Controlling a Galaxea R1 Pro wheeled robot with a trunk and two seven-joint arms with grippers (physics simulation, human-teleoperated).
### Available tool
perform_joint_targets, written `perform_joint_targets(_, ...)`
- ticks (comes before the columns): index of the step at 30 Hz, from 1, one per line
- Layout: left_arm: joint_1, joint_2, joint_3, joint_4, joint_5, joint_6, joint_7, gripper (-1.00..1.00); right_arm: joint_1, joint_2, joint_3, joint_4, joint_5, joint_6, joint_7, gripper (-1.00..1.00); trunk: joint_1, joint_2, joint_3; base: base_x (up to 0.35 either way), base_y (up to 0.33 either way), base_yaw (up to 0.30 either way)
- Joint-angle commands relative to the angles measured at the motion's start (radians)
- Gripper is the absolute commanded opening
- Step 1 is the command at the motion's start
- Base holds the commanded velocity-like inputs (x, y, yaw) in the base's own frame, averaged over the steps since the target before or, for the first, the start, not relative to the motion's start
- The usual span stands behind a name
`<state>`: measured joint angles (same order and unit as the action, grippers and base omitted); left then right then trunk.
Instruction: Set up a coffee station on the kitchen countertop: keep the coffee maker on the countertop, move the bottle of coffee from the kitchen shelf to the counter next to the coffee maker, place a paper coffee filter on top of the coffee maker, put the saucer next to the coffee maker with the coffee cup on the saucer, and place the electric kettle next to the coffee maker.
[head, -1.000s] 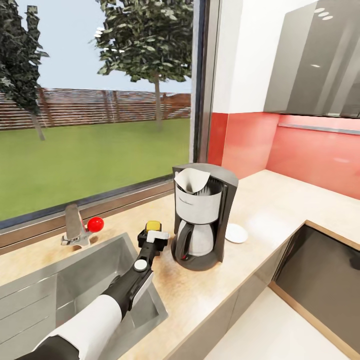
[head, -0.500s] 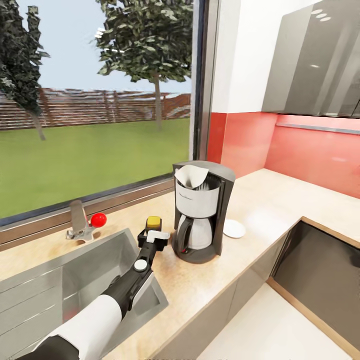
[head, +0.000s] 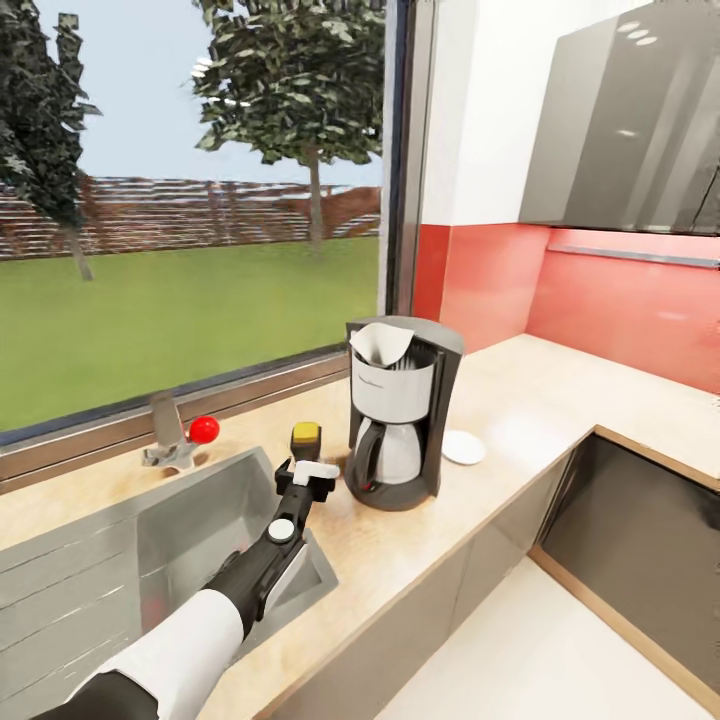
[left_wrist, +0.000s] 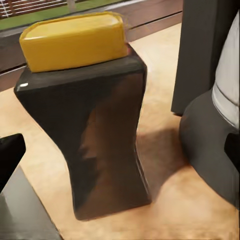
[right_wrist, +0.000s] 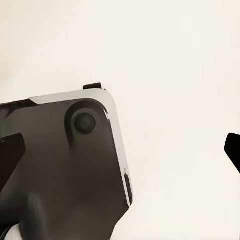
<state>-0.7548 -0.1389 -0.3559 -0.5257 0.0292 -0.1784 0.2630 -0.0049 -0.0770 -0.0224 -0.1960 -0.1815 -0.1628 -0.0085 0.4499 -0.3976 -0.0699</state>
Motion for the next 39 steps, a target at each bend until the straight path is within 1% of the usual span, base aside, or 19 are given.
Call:
perform_joint_targets(1, -0.001, 0.001, -0.008, 0.001, 0.003, -0.003, 0.009, 1.00, -0.001, 0.000, -0.002, 0.000, -0.004, -0.003, 0.000, 1.00, 0.000, -0.002, -0.002, -0.328, 0.000, 0.000)
perform_joint_targets(19, -0.001, 0.001, -0.009, 0.000, 0.004, -0.004, 0.009, 1.00, -0.001, 0.000, -0.002, 0.000, -0.004, -0.005, -0.001, 1.00, 0.000, -0.002, -0.002, -0.332, 0.000, 0.000)
perform_joint_targets(23, 0.001, 0.001, -0.013, -0.002, 0.006, -0.004, -0.001, 1.00, -0.001, 0.000, -0.002, 0.000, -0.004, -0.006, -0.002, 1.00, 0.000, -0.002, -0.002, -0.126, 0.000, 0.000)
perform_joint_targets(27, 0.021, 0.000, -0.025, -0.024, 0.004, -0.008, -0.014, 1.00, 0.000, 0.000, -0.002, 0.000, -0.004, -0.006, -0.002, 1.00, 0.000, -0.002, -0.002, -0.030, 0.000, 0.000)
perform_joint_targets(30, 0.044, 0.001, -0.055, -0.084, 0.003, -0.012, -0.048, 1.00, 0.000, 0.000, -0.002, 0.000, -0.004, -0.005, -0.002, 1.00, 0.000, -0.002, -0.002, -0.008, 0.000, 0.000)
perform_joint_targets(32, 0.069, 0.002, -0.075, -0.158, 0.003, -0.010, -0.094, 1.00, 0.000, 0.001, -0.002, 0.000, -0.004, -0.005, -0.002, 1.00, 0.000, -0.002, -0.002, -0.003, 0.000, 0.000)
perform_joint_targets(33, 0.075, 0.002, -0.078, -0.178, 0.003, -0.008, -0.109, 1.00, 0.000, 0.001, -0.002, 0.000, -0.004, -0.005, -0.002, 1.00, 0.000, -0.002, -0.002, -0.002, 0.000, 0.000)
perform_joint_targets(34, 0.089, 0.002, -0.083, -0.218, 0.002, -0.005, -0.143, 1.00, 0.000, 0.002, -0.002, 0.000, -0.004, -0.005, -0.002, 1.00, 0.000, -0.002, -0.002, -0.001, 0.000, 0.000)
perform_joint_targets(35, 0.097, 0.003, -0.084, -0.238, 0.001, -0.004, -0.161, 1.00, 0.000, 0.002, -0.002, 0.000, -0.005, -0.005, -0.003, 1.00, 0.000, -0.002, -0.002, -0.001, 0.000, 0.000)
perform_joint_targets(37, 0.129, 0.003, -0.088, -0.312, -0.004, 0.004, -0.249, 1.00, 0.000, 0.002, -0.002, 0.001, -0.005, -0.006, -0.003, 1.00, 0.000, -0.002, -0.002, 0.000, 0.000, 0.000)
perform_joint_targets(38, 0.136, 0.004, -0.088, -0.329, -0.005, 0.008, -0.273, 1.00, 0.000, 0.002, -0.002, 0.001, -0.005, -0.006, -0.003, 1.00, 0.000, -0.002, -0.002, 0.000, 0.000, 0.000)
perform_joint_targets(39, 0.150, 0.005, -0.088, -0.363, -0.009, 0.021, -0.322, 1.00, 0.000, 0.002, -0.002, 0.001, -0.005, -0.006, -0.004, 1.00, 0.000, -0.002, -0.002, 0.000, 0.000, 0.000)
